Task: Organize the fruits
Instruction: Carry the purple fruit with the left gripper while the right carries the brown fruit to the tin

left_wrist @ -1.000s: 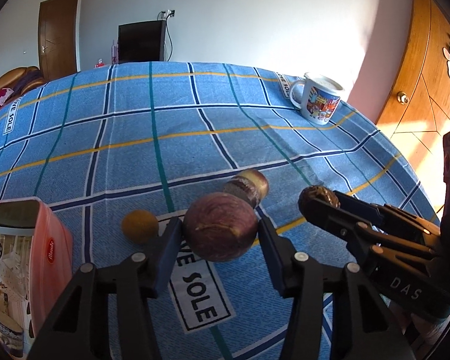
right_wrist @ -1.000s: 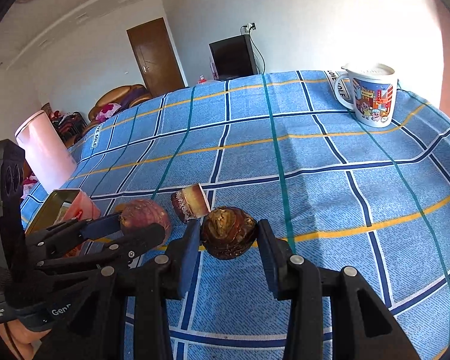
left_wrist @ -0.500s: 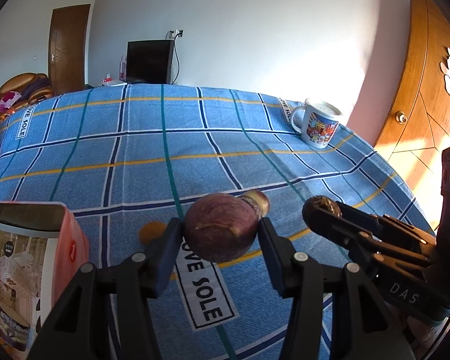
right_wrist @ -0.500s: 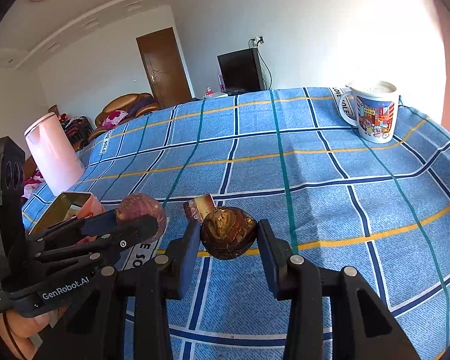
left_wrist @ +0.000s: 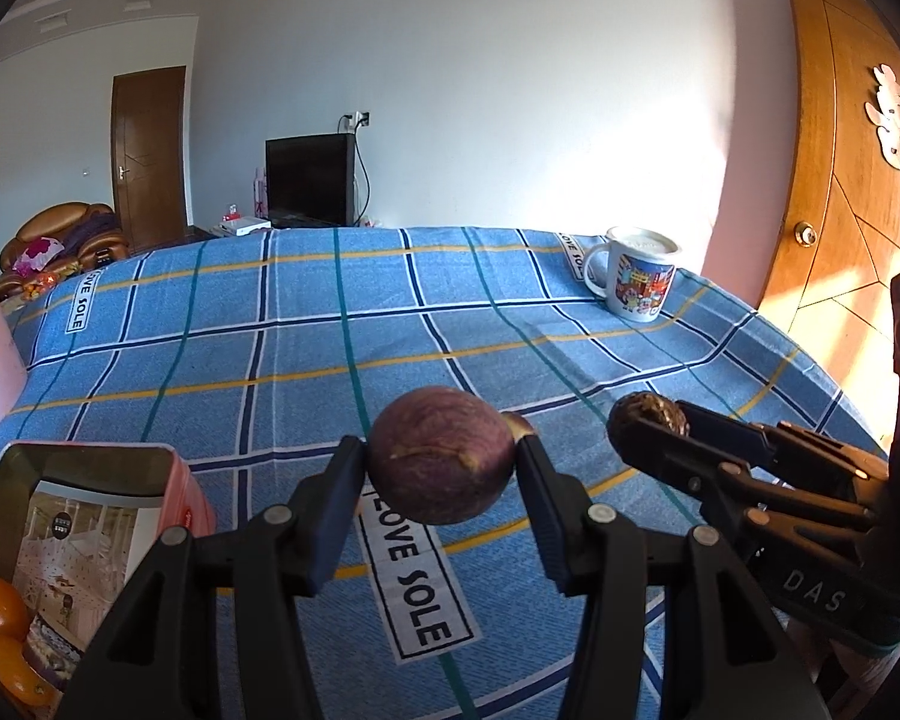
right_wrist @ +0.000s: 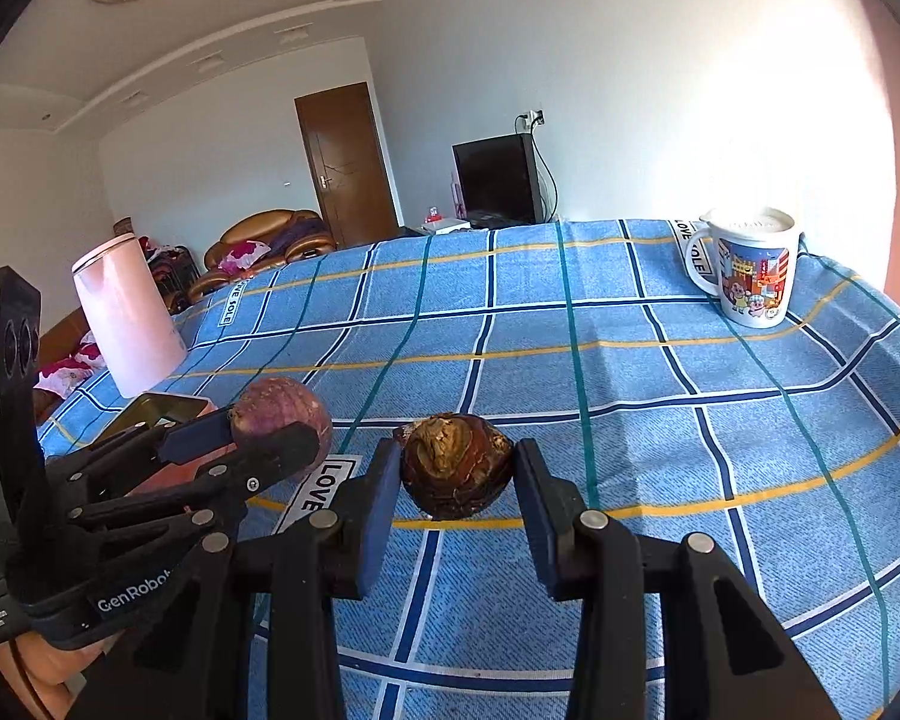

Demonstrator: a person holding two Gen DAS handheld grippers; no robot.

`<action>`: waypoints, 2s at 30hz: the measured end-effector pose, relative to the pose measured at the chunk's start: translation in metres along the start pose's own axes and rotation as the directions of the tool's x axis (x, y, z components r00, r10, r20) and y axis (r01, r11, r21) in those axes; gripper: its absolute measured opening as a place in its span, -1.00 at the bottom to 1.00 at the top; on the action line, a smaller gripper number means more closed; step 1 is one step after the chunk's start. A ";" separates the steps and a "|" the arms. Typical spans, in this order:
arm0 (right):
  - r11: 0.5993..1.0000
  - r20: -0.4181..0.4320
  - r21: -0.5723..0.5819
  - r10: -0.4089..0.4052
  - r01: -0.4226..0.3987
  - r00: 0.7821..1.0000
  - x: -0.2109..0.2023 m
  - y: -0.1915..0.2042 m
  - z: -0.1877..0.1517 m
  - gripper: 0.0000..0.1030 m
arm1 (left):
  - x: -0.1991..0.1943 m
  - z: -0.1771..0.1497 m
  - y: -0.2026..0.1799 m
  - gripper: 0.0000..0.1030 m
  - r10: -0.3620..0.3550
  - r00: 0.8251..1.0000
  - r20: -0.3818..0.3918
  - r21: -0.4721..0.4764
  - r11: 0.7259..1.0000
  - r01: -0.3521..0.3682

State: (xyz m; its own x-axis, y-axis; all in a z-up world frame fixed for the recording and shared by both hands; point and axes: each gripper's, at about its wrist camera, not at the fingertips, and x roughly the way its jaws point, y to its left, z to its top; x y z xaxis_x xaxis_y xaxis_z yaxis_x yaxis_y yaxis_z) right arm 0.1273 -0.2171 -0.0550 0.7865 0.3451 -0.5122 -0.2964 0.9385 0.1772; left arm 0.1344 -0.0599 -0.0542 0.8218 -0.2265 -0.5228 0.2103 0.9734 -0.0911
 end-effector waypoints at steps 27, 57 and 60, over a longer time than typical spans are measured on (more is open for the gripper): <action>0.998 0.136 -0.062 -0.021 0.030 0.990 -0.025 0.013 -0.003 -0.21 | -0.028 -0.005 -0.009 0.04 0.059 0.986 0.153 0.045 0.997 -0.066; 0.963 0.084 -0.214 0.184 -0.162 0.979 -0.013 0.111 0.011 -0.21 | -0.098 -0.015 0.090 0.04 0.162 0.978 0.133 -0.130 0.981 -0.145; 0.953 0.060 -0.235 0.212 -0.193 0.975 -0.006 0.127 0.010 -0.21 | -0.102 -0.015 0.109 0.04 0.192 0.974 0.120 -0.156 0.972 -0.173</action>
State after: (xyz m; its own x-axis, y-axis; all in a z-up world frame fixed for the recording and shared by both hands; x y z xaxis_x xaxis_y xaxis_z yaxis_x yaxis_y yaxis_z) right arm 0.0908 -0.1003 -0.0209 0.7367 0.5365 -0.4116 -0.5615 0.8245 0.0699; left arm 0.0655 0.0696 -0.0233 0.9044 -0.0374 -0.4250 -0.0203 0.9913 -0.1304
